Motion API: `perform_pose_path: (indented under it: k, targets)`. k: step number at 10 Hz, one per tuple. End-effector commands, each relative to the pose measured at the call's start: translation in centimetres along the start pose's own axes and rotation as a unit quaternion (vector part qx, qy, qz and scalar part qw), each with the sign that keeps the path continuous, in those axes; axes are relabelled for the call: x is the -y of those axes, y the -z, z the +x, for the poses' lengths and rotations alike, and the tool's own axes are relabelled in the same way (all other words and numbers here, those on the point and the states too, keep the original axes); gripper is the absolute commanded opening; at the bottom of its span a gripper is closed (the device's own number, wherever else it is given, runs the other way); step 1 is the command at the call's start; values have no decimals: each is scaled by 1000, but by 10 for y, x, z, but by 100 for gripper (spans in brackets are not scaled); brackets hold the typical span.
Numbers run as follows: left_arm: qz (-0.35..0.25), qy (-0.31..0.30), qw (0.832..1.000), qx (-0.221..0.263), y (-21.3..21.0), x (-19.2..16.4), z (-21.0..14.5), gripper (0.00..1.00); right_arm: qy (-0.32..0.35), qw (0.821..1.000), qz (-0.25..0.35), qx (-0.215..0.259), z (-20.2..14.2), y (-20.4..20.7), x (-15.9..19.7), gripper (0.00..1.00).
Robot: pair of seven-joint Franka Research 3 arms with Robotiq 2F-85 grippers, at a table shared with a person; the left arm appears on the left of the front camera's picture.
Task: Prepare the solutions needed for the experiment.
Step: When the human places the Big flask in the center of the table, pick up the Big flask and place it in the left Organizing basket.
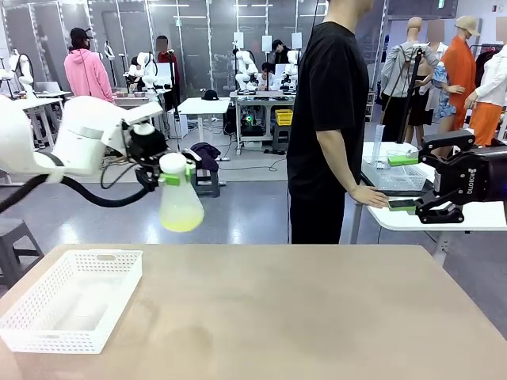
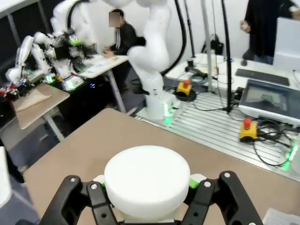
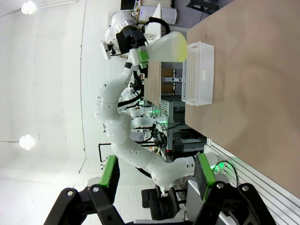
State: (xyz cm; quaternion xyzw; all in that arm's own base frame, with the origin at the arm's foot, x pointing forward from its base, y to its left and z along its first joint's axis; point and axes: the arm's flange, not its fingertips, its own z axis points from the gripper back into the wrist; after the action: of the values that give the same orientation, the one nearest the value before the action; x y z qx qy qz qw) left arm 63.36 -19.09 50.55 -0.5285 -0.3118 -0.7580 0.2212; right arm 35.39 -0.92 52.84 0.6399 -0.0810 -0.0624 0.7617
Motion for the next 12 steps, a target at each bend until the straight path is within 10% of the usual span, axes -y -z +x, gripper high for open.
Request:
perform_pose_path:
  k: [1,12]
  targets:
    - [76,33,997,2,4,65,15,16,-3,1000,7,0,0,1,-2,81]
    - [305,-41,951,13,-58,256,-35,16,-3,1000,7,0,0,1,-2,81]
